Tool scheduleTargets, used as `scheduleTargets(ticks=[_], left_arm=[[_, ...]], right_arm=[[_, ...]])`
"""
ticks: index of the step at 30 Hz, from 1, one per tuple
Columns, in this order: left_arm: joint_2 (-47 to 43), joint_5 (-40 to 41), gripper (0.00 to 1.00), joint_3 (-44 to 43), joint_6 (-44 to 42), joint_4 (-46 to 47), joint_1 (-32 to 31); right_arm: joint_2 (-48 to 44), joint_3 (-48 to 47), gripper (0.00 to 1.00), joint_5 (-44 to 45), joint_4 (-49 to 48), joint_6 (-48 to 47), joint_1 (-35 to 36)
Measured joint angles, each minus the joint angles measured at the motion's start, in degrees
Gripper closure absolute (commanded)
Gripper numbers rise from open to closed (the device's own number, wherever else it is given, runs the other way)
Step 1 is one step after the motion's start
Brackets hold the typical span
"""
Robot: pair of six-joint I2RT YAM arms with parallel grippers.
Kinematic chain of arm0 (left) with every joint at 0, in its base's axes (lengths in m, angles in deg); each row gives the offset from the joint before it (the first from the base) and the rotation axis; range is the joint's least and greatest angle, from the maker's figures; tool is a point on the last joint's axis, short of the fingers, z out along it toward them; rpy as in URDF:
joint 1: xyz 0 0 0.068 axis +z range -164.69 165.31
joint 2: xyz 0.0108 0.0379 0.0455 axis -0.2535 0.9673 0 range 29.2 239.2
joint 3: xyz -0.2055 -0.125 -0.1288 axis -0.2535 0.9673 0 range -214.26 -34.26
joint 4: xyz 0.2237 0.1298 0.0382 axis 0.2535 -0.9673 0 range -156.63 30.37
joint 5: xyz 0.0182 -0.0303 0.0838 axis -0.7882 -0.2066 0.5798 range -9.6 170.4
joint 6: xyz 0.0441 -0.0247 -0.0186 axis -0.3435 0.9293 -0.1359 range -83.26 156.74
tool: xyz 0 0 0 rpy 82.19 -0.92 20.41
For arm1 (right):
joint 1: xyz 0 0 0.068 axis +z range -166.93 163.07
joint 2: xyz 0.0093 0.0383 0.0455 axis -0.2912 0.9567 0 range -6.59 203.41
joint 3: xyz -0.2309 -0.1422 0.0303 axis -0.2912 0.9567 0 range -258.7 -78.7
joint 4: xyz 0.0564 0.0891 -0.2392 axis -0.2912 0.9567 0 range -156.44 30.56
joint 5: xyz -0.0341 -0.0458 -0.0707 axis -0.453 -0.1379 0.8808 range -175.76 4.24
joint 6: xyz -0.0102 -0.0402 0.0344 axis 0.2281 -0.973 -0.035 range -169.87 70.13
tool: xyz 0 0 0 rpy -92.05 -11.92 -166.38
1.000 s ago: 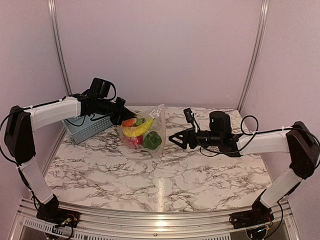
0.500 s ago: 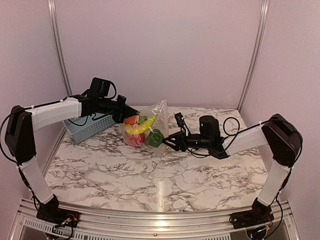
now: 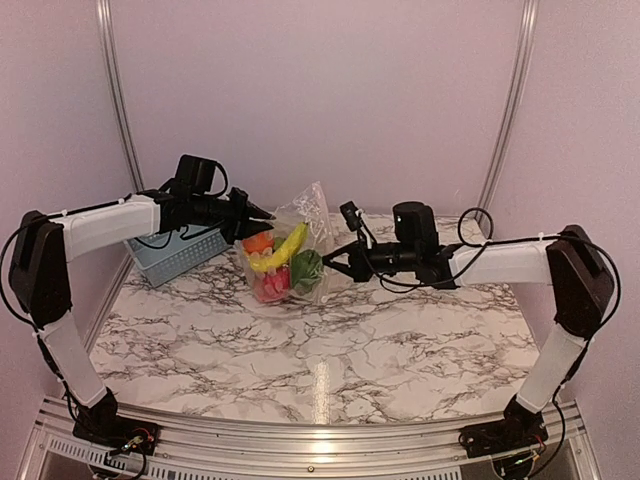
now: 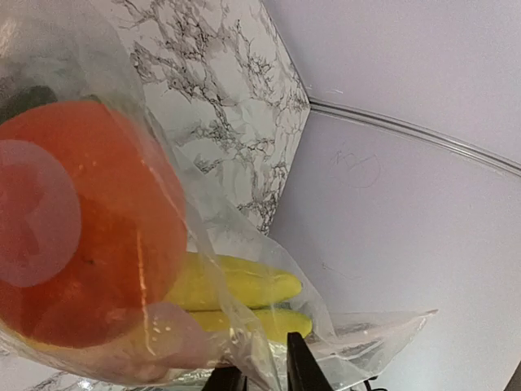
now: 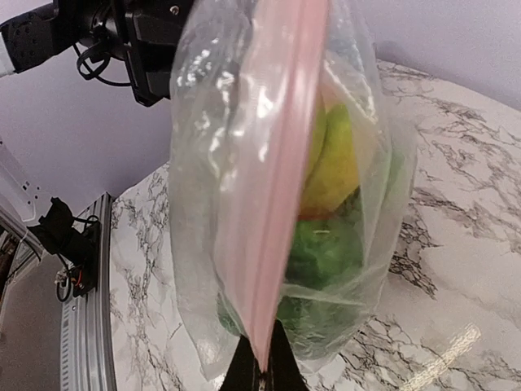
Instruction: Open the zip-top bag and remove the fake food
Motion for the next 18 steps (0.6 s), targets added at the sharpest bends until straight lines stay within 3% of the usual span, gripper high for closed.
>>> scheduleTargets(ticks=[2,5,6,12,18], left_arm=[[0.00,0.15,0.51,-0.17,-2.69,-0.94,0.26],[0.00,0.57,0.12,-0.90,-8.63,-3.08,0.57],[-0.17,0.68,0.04,-0.98,-10.56,-3.34,0.61],[-5.62,4.02,0.01,-0.26,-23.67,-5.68,1.46],[-11.69,7.26,0.01,-0.26,-33.88,-5.88,3.06]], right_arm=[[-1.18,-3.72,1.00,0.04,5.90,-2.36,0.00],[-1.92,-10.64,1.00,0.48,16.22,-5.57,0.00],[-1.92,-12.61,1.00,0.74,18.82,-6.43,0.00],[-0.52,-28.04,1.00,0.09,38.14,-10.71,0.00],[1.38,-37.64,1.00,-1.86,51.93,-13.92,0.07]])
